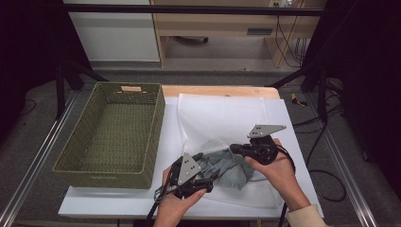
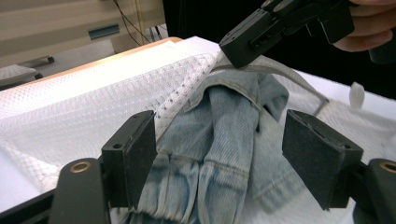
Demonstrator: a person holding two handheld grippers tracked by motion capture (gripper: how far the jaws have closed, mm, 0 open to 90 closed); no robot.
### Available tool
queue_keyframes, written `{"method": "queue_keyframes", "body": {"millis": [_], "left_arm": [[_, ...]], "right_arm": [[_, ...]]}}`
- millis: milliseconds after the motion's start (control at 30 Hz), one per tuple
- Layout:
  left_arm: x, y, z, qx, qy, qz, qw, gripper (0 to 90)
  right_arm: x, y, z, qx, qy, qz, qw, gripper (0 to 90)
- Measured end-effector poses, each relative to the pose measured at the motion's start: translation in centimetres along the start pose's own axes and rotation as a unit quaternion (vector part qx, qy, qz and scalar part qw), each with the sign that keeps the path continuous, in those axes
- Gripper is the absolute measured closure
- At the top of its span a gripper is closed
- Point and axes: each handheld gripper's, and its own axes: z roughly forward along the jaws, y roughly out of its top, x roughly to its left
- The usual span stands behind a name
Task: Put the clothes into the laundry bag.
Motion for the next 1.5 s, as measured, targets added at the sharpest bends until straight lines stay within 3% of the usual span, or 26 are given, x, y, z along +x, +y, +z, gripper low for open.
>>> {"method": "queue_keyframes", "body": {"millis": [67, 233, 533, 633, 867, 1100, 1333, 1500], "left_arm": [[0.1, 0.0, -0.6, -0.005, 0.007, 0.005, 1.0, 25.3], [0.7, -0.9, -1.9, -0.002, 0.012, -0.006, 0.9999, 25.8], [1.8, -1.9, -2.3, 0.016, 0.017, -0.027, 0.9994, 40.0], [1.8, -2.5, -2.0, 0.025, 0.011, -0.035, 0.999, 45.1], [0.6, -3.1, -1.0, 0.041, -0.009, -0.029, 0.9987, 58.1], [-0.3, -3.3, -0.1, 0.054, -0.018, -0.024, 0.9981, 69.8], [-0.4, -3.7, 0.7, 0.095, -0.021, -0.014, 0.9951, 80.8], [0.0, -4.3, 1.5, 0.118, -0.025, -0.025, 0.9923, 88.2]], "right_arm": [[0.5, -0.1, -0.1, -0.004, 0.005, -0.007, 1.0, 89.0], [1.4, -0.5, 0.1, -0.018, 0.015, -0.015, 0.9996, 89.1], [2.4, -2.0, 0.9, -0.034, 0.023, -0.016, 0.999, 89.2], [2.2, -3.0, 1.3, -0.048, 0.03, -0.002, 0.9984, 89.2], [2.2, -4.4, 1.6, -0.031, 0.027, -0.017, 0.999, 89.4], [2.0, -4.9, 2.1, -0.014, 0.029, -0.015, 0.9994, 89.6], [1.9, -5.0, 2.2, -0.015, 0.031, -0.009, 0.9994, 89.5], [1.9, -5.0, 2.2, -0.017, 0.031, -0.008, 0.9993, 89.5]]}}
